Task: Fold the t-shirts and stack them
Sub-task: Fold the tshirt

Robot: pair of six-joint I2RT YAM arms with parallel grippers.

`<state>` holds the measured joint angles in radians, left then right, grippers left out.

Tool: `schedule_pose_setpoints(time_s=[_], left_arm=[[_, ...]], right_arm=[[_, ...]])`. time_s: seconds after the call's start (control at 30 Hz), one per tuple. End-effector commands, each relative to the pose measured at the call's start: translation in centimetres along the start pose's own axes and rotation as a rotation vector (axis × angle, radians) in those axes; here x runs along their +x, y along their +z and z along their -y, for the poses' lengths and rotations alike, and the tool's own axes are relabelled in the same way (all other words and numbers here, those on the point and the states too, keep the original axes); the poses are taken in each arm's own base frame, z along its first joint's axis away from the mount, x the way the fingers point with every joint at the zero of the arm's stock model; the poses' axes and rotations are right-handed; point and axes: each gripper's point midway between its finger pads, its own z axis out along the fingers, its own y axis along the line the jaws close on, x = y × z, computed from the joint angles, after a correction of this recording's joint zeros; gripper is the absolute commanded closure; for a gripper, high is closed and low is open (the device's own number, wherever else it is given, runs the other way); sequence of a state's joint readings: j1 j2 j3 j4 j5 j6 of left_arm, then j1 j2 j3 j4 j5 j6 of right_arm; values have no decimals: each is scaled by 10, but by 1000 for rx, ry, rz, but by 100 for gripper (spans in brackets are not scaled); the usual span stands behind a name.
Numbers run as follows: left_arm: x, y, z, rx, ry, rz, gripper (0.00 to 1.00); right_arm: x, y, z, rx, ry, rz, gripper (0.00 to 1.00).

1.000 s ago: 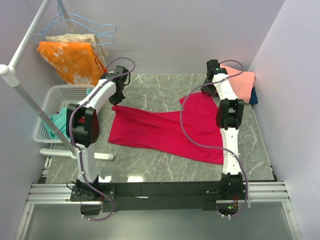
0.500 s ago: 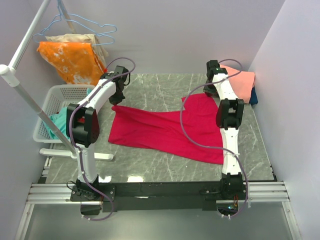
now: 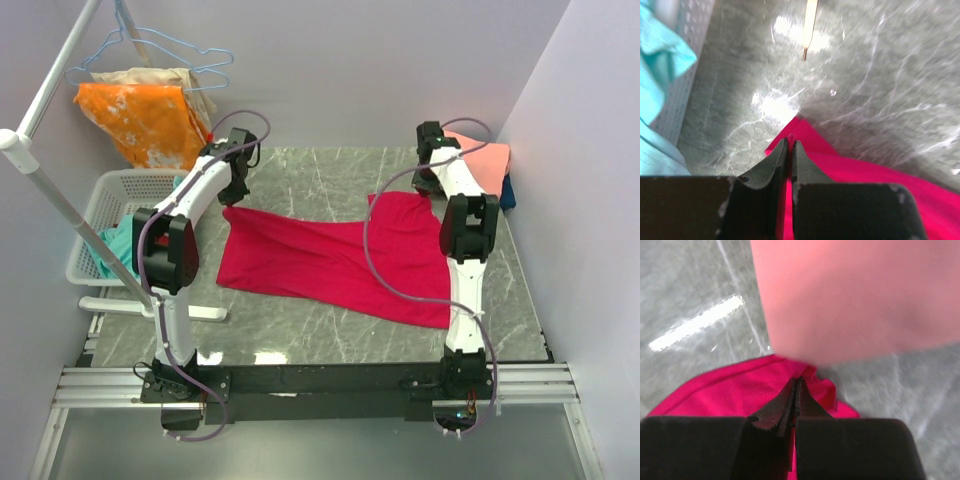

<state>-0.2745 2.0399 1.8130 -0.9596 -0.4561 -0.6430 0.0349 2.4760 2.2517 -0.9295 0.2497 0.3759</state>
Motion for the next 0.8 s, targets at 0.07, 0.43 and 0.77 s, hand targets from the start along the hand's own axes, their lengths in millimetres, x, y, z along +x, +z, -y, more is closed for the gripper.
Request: schedule_pose_setpoints(time_s=[0.07, 0.43, 0.77], left_arm=[[-43, -38, 2, 51, -45, 125, 99], [-47, -27, 20, 82, -33, 111, 99], [-40, 4, 35, 57, 15, 53, 97]], right_arm=[[-70, -100, 11, -82, 88, 265, 100], [-72, -160, 35, -95, 105, 372, 100], [-68, -183, 49, -82, 131, 414, 100]])
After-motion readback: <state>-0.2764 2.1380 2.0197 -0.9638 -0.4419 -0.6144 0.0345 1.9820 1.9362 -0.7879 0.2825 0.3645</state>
